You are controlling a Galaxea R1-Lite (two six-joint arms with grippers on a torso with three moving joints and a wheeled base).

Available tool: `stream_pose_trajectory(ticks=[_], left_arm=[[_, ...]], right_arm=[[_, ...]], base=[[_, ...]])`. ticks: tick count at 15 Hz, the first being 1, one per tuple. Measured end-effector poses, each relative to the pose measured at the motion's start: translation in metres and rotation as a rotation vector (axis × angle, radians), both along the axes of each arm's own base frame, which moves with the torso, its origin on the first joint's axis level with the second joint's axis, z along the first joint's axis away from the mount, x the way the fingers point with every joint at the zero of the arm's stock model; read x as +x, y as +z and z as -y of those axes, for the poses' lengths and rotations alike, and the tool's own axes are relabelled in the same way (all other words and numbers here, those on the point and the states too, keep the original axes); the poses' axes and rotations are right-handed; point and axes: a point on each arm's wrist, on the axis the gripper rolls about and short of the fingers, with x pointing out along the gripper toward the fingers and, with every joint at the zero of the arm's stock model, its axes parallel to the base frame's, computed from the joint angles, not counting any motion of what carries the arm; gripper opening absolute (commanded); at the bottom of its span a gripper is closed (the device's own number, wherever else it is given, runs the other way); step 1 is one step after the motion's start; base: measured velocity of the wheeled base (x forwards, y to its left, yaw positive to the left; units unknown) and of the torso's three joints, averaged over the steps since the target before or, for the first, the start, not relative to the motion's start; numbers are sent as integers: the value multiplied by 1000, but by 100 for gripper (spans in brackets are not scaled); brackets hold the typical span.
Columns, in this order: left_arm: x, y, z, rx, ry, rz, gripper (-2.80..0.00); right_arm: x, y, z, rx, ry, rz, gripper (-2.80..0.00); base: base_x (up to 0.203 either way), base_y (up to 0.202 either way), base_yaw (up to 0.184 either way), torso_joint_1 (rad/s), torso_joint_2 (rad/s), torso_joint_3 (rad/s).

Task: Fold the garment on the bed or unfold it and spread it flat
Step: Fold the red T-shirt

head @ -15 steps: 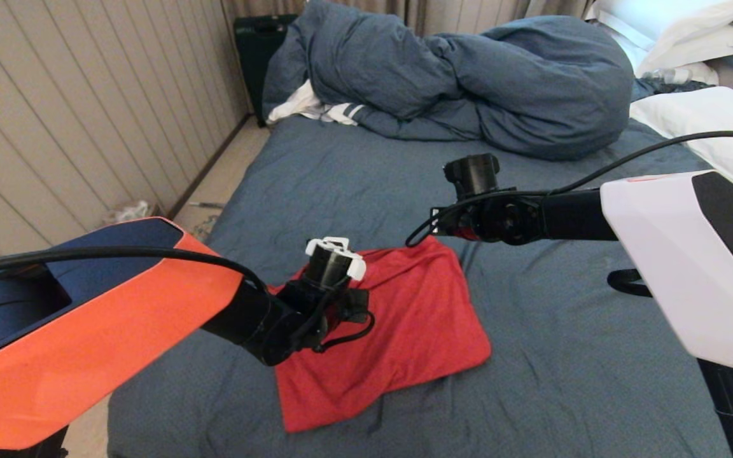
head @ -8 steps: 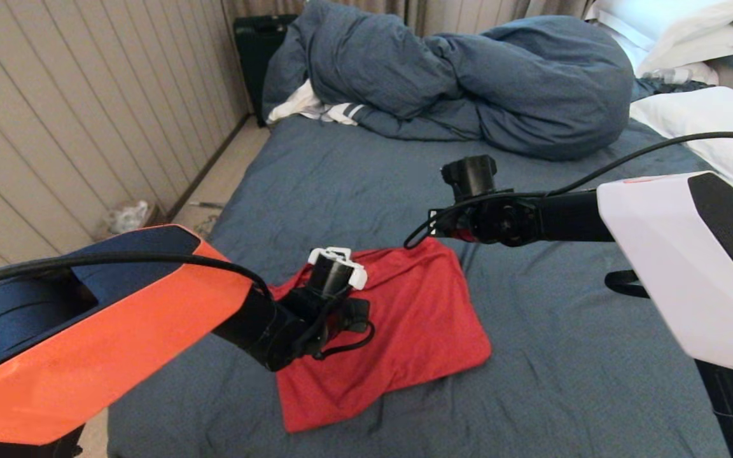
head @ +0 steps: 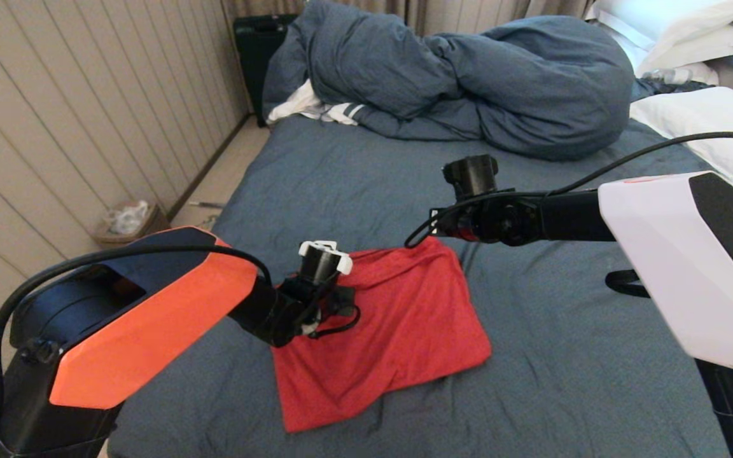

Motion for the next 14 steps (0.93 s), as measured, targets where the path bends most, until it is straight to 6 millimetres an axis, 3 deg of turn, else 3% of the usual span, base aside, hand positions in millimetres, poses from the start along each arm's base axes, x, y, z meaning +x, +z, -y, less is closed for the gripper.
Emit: stream_pose_trajectory(ticks=[4, 9, 14], left_arm=[[27, 0, -7, 2, 29, 49, -280], [60, 19, -14, 6, 69, 134, -280], [92, 47, -48, -8, 160, 179, -280]], right_arm=[[0, 0, 0, 0, 0, 0, -280], [1, -4, -1, -3, 1, -6, -280], [3, -7, -2, -5, -1, -11, -280]], base=[[0, 0, 0, 0, 0, 0], [0, 0, 0, 0, 0, 0], [0, 0, 0, 0, 0, 0]])
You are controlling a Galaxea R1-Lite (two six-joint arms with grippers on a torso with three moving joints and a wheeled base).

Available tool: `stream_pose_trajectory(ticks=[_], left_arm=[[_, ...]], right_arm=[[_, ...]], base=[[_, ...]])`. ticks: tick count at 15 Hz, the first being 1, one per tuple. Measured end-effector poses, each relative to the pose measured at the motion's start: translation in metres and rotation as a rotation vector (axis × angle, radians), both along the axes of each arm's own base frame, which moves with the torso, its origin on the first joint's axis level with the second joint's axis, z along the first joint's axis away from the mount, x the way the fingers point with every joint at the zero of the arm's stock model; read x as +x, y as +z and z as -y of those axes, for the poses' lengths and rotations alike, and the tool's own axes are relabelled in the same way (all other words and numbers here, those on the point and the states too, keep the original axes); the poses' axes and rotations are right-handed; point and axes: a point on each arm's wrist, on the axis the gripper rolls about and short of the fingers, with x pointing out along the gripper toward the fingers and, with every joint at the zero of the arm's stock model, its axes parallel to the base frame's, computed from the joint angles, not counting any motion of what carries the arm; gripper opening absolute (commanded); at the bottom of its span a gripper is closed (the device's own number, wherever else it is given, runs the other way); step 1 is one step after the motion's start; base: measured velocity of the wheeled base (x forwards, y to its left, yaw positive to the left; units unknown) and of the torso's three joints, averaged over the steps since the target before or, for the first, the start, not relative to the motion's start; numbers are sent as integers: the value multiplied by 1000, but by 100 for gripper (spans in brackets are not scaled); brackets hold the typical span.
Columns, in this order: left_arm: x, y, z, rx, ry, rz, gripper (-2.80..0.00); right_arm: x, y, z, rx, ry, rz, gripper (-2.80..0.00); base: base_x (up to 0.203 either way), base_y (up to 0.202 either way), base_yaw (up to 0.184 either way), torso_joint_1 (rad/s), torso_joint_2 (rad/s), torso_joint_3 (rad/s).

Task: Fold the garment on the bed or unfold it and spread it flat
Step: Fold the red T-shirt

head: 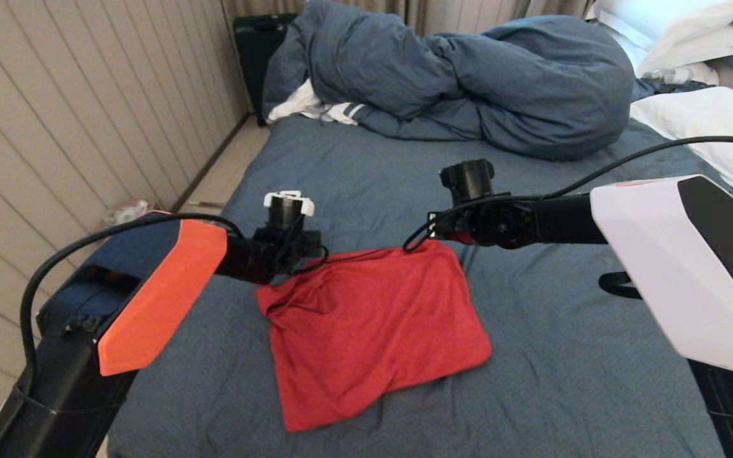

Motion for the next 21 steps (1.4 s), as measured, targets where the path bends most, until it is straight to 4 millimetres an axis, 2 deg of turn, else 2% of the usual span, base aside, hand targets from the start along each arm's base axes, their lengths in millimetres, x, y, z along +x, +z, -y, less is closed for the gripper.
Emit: stream_pose_trajectory(ticks=[2, 4, 9, 12, 16, 21], left_arm=[[-6, 11, -6, -13, 8, 1, -280], [-24, 17, -14, -13, 4, -43, -280], [-109, 3, -22, 23, -116, -228, -280], [-149, 3, -33, 20, -162, -270, -280], [-164, 9, -39, 2, -174, -236, -280], [-179, -5, -37, 4, -240, -298, -280]], right_arm=[[0, 0, 0, 0, 1, 1, -280], [-1, 0, -1, -1, 0, 0, -280], [-2, 1, -1, -2, -1, 0, -280], [-2, 0, -2, -3, 2, -1, -280], [-2, -3, -6, -5, 8, -7, -280], [-2, -12, -10, -13, 16, -26, -280]], base=[[0, 0, 0, 0, 0, 0], [0, 0, 0, 0, 0, 0], [0, 0, 0, 0, 0, 0], [0, 0, 0, 0, 0, 0], [0, 0, 0, 0, 0, 0], [0, 0, 0, 0, 0, 0]])
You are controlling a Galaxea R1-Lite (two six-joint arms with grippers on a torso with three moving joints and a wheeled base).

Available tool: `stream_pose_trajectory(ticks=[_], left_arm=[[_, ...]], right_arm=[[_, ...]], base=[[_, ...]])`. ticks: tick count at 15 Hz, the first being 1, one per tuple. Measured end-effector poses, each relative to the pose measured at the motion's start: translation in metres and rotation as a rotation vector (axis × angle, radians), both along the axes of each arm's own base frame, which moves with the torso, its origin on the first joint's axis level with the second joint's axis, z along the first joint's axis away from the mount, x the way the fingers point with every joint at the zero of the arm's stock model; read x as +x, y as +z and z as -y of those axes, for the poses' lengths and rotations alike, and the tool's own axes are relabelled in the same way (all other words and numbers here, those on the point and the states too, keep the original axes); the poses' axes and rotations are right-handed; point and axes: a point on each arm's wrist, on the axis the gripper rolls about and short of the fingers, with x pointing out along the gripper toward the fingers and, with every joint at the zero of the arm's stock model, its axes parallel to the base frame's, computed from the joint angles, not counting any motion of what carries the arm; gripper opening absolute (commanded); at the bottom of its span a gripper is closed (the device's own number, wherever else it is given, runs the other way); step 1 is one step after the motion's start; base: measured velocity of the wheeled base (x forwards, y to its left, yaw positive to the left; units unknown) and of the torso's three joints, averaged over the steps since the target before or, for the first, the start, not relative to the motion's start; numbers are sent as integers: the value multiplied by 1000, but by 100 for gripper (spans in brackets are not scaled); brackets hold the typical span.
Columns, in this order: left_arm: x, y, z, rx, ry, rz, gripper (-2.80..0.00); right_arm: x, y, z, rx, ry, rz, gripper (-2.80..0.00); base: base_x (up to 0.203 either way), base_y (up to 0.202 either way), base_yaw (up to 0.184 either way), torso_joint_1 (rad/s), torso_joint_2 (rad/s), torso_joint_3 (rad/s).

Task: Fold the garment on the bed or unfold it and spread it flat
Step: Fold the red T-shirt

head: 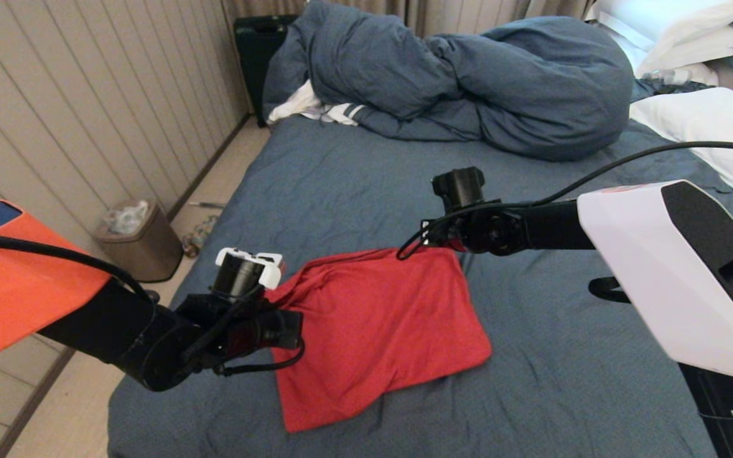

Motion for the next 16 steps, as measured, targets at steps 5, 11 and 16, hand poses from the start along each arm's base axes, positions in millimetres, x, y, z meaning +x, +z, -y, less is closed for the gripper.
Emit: stream_pose_trajectory(ticks=[5, 11, 16], left_arm=[[7, -9, 14, -19, -22, 48, -280], [28, -26, 16, -17, 5, 53, -280], [55, -37, 0, -23, 73, 62, -280]], right_arm=[[0, -3, -2, -3, 2, -7, -280], [-3, -7, -6, -7, 12, -19, -280], [-6, -9, -10, -10, 21, -27, -280]], base=[[0, 0, 0, 0, 0, 0], [0, 0, 0, 0, 0, 0], [0, 0, 0, 0, 0, 0]])
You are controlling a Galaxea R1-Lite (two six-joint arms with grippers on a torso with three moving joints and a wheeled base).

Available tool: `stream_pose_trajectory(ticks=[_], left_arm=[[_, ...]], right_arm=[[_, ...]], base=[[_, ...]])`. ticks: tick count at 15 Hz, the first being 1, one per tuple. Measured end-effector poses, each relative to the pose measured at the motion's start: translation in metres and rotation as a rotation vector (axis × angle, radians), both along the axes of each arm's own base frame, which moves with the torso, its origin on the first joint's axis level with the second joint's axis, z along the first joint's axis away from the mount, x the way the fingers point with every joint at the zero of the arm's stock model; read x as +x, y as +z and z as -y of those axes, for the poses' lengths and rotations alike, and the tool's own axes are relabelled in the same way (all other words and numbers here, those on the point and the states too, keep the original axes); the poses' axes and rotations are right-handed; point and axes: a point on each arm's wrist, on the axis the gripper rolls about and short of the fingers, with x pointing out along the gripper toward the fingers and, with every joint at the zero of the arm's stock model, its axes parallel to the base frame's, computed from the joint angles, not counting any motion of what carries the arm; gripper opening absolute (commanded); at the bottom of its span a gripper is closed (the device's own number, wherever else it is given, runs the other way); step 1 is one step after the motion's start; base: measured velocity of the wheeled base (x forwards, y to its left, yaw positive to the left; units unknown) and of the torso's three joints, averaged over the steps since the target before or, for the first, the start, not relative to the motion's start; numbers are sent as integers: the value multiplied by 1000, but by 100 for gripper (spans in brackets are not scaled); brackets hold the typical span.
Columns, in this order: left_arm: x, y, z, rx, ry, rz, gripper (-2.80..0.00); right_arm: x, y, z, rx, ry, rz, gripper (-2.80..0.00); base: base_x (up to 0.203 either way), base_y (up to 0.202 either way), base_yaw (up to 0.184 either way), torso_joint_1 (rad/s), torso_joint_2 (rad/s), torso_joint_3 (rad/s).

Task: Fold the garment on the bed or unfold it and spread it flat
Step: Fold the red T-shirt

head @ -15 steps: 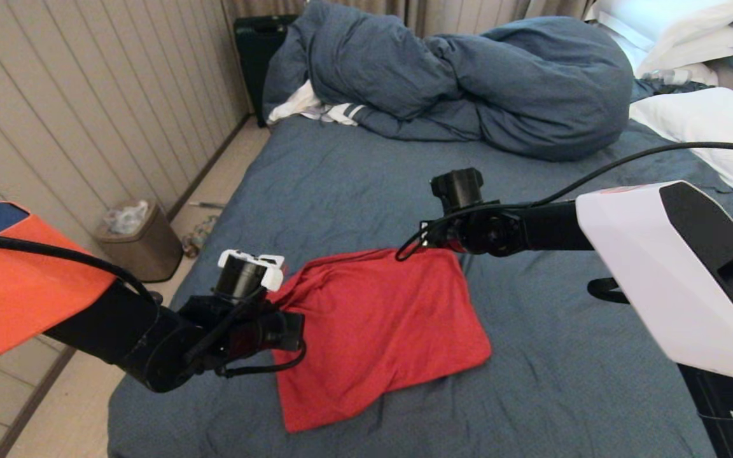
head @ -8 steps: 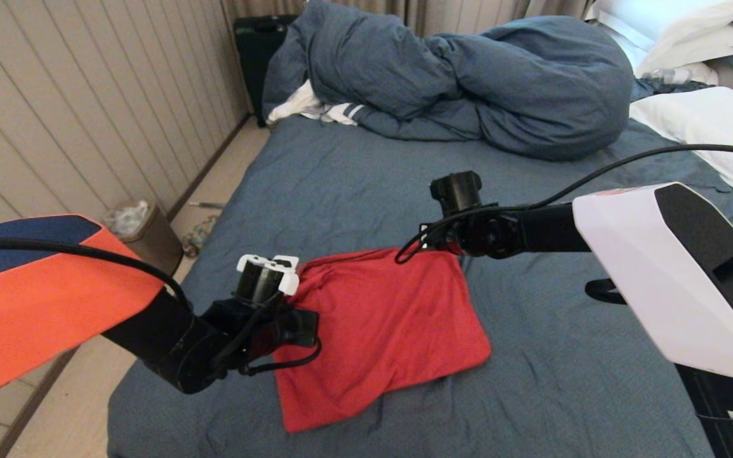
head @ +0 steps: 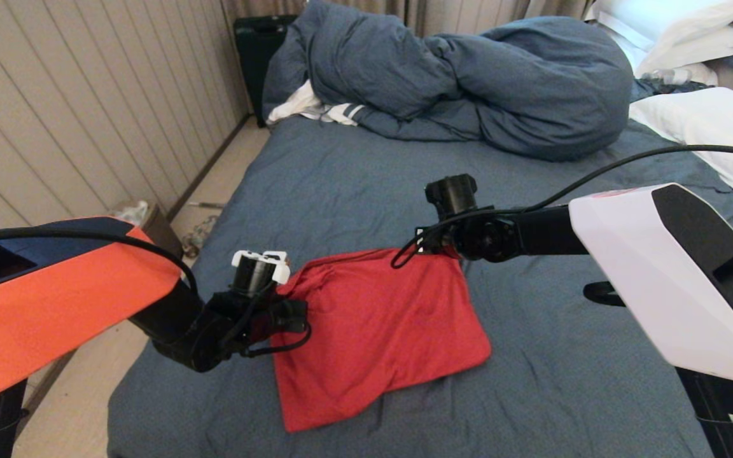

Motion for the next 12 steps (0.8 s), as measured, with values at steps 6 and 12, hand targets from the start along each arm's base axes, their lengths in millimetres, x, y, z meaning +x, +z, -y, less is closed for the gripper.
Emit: stream_pose_trajectory(ticks=[6, 12], left_arm=[[39, 1, -9, -23, 62, 61, -280], [80, 17, -13, -1, 147, 151, -280]], right_arm=[[-3, -4, -6, -5, 12, -12, -280], [-4, -2, -6, -4, 12, -8, -280]], base=[[0, 0, 0, 0, 0, 0], [0, 0, 0, 0, 0, 0]])
